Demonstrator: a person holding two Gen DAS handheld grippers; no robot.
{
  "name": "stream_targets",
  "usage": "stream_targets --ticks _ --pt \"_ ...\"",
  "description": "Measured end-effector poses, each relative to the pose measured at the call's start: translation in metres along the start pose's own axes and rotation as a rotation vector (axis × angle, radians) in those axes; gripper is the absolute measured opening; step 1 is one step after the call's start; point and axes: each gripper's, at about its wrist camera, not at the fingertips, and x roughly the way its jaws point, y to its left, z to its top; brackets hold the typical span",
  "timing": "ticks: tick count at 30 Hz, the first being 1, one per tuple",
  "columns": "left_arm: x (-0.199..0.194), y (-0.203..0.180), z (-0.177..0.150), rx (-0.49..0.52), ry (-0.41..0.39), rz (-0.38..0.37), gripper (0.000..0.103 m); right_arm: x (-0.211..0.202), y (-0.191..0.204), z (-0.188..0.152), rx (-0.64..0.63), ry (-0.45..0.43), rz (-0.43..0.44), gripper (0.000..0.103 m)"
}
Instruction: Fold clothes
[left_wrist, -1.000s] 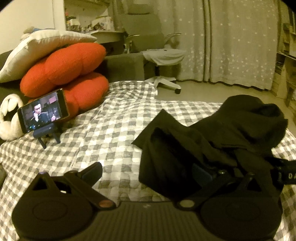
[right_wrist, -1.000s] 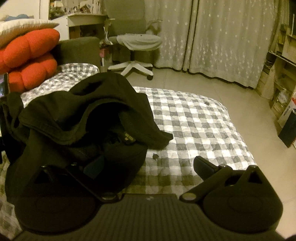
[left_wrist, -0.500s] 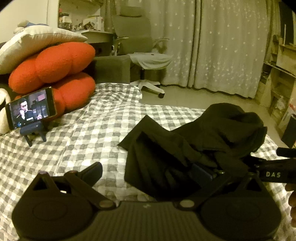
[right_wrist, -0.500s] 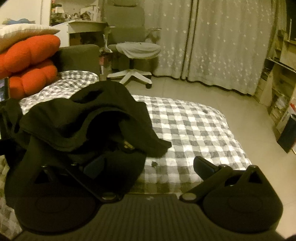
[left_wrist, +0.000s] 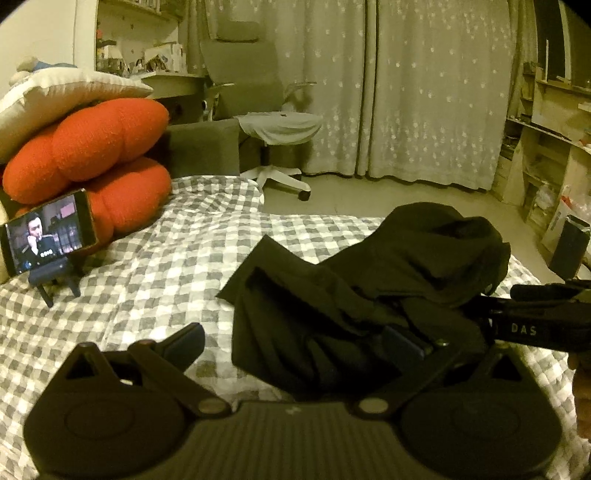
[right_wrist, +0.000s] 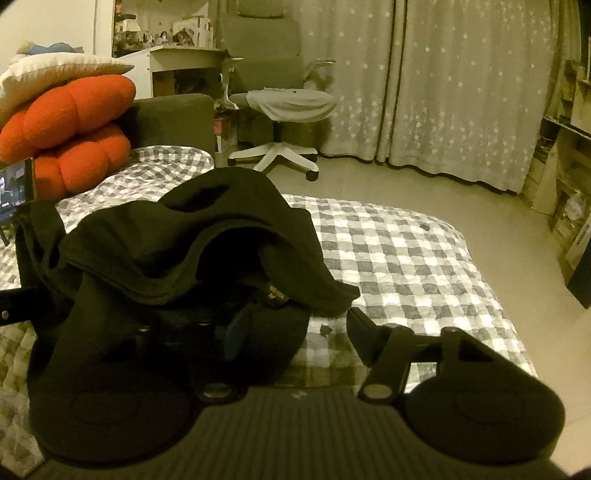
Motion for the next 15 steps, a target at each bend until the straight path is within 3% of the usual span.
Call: stream_targets --ticks 5,15 --pt "-0.0008 -0.0043 -0.0014 0.032 -0.003 -0.014 0.102 -0.0010 -0.0011 0.0006 0.012 0.001 0.001 0.060" --pt "-0.0014 0.0049 -0.0002 0.001 -0.002 0.003 0.102 -0.0004 -0.0048 0.0001 0.028 0.011 -0.015 0.057"
